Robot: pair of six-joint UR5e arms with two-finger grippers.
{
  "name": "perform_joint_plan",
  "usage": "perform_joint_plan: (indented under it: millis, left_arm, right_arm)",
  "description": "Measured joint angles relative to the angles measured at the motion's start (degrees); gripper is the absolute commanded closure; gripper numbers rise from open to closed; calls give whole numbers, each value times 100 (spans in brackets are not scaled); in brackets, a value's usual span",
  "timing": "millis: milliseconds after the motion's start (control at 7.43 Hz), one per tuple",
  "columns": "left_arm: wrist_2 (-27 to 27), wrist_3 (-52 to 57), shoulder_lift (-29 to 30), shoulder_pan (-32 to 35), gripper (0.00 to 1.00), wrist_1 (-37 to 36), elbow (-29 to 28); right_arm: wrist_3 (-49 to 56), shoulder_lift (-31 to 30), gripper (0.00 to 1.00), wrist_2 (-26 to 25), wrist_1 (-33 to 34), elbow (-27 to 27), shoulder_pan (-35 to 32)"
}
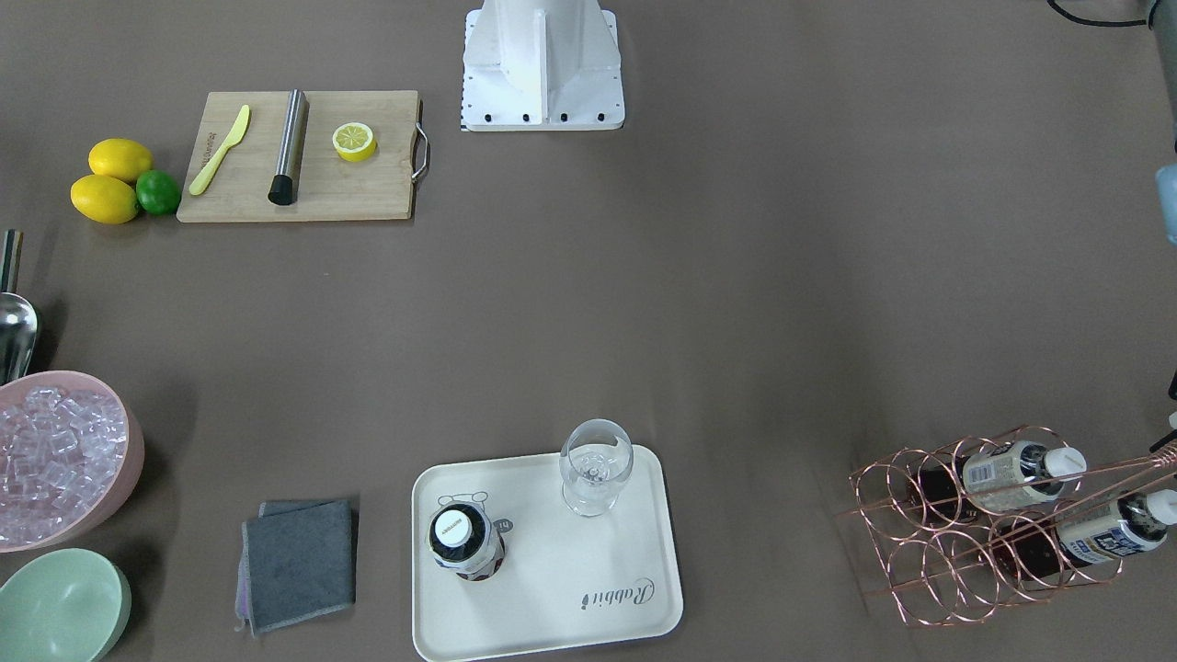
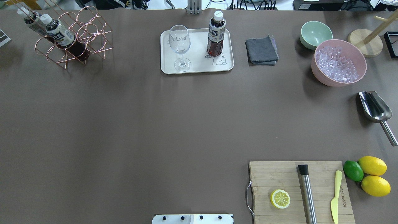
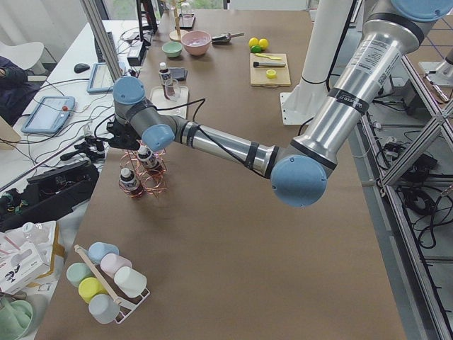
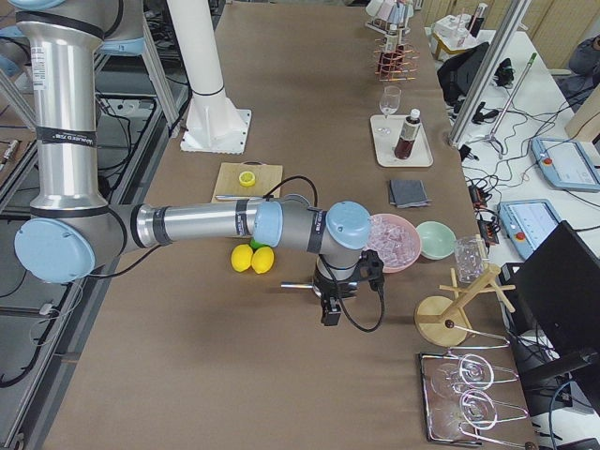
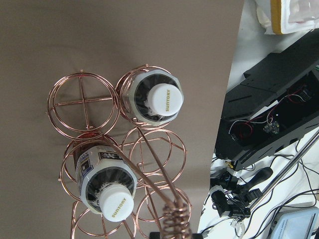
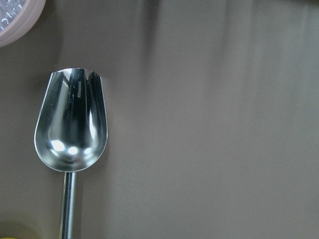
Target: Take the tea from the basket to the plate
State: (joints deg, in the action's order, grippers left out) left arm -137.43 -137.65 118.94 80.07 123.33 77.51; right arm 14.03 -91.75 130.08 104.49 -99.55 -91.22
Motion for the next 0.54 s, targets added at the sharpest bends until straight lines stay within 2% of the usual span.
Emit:
perform_joint_plan:
  millis: [538]
  left_arm:
    - [102, 4, 23, -8, 2, 19, 33]
  right_arm:
    - [-6, -6, 0, -147, -203, 10, -1]
